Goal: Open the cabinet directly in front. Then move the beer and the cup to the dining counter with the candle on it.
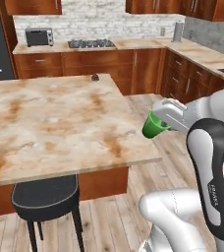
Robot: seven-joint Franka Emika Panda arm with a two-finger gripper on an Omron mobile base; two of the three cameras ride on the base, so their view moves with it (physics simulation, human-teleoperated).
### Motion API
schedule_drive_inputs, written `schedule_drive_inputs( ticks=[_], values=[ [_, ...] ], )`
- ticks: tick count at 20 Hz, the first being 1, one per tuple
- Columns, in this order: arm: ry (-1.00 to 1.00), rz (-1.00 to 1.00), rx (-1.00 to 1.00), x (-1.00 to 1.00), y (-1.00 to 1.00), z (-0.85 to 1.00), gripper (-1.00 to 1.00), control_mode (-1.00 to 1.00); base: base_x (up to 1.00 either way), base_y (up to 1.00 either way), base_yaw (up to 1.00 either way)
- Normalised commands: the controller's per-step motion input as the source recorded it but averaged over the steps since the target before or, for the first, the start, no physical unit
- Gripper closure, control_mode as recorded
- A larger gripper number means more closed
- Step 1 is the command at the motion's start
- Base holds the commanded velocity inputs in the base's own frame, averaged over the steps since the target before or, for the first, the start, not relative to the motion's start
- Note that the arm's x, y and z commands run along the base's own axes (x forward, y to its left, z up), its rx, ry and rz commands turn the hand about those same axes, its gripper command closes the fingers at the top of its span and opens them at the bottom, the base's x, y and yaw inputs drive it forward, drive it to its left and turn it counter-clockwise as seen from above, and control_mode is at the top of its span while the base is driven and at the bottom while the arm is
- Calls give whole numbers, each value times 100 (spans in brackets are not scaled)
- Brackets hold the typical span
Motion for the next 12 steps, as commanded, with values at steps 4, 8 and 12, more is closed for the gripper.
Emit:
schedule_drive_inputs(
  ticks=[4,8,12],
  values=[
    [0,0,0,0,0,0,100,100,-92,100,-11],
    [0,0,0,0,0,0,100,100,-87,100,-10],
    [0,0,0,0,0,0,100,100,-20,100,-14]
  ],
)
